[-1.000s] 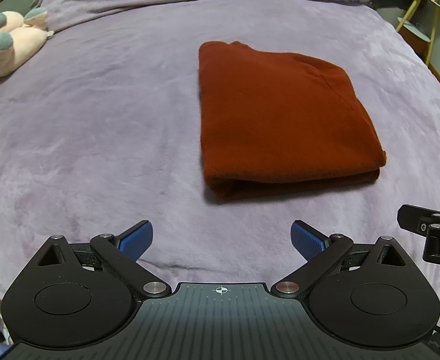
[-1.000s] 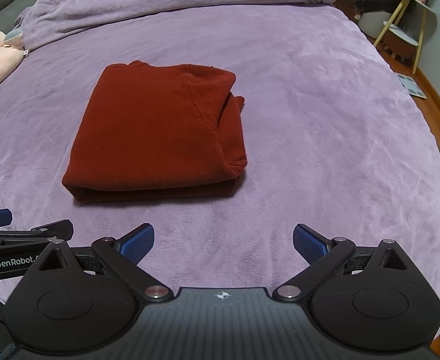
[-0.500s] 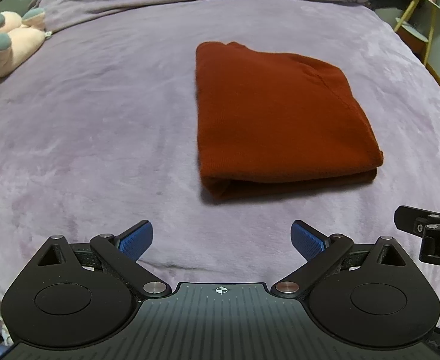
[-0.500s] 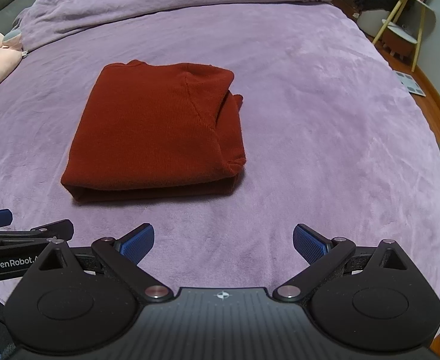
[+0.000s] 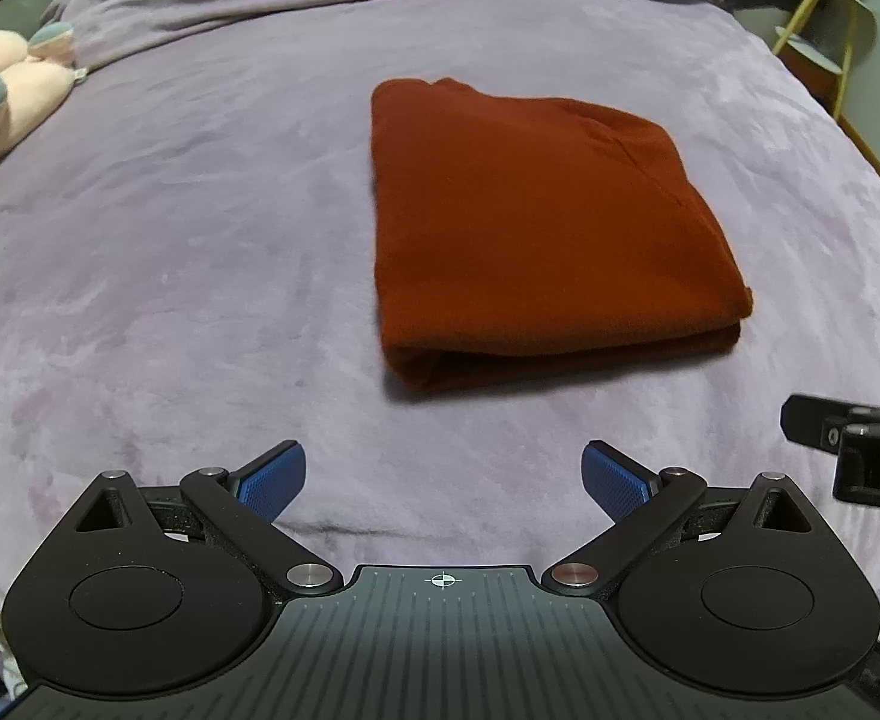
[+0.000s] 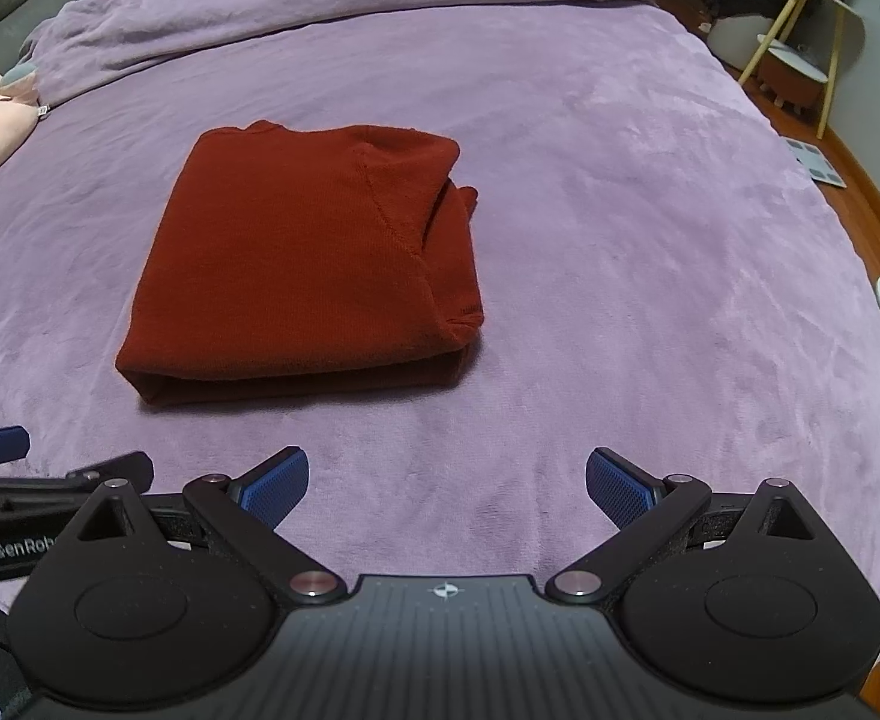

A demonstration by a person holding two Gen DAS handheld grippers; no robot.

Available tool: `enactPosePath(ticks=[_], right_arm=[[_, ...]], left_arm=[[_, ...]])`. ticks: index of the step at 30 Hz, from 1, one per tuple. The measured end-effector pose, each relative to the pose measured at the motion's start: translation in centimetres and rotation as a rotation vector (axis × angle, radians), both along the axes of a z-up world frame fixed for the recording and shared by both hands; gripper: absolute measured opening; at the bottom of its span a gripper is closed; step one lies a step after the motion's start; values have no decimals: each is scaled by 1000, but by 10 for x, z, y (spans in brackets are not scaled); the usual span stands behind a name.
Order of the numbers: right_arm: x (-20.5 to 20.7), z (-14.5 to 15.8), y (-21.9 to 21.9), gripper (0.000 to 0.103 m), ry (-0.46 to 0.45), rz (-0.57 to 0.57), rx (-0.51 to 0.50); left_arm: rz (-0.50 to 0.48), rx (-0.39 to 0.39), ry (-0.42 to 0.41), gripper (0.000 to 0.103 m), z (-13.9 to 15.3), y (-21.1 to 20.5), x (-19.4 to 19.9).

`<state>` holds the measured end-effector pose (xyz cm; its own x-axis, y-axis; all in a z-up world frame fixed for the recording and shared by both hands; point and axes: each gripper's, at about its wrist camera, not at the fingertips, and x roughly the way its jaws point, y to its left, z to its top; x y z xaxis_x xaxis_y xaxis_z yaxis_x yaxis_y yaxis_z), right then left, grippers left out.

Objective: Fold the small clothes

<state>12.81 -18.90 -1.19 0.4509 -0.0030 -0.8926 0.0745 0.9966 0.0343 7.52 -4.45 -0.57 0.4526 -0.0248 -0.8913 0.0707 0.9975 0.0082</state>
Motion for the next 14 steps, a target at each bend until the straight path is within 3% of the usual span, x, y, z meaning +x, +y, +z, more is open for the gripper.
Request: enactPosePath(ticks=[7, 14], right_arm=[[-1, 1, 1, 99, -4, 0, -5], [-1, 2, 2, 99, -6, 0, -7]], left_arm=[[-44, -19, 13, 101, 0, -7, -6], [-57, 16, 33, 101, -4, -12, -7]])
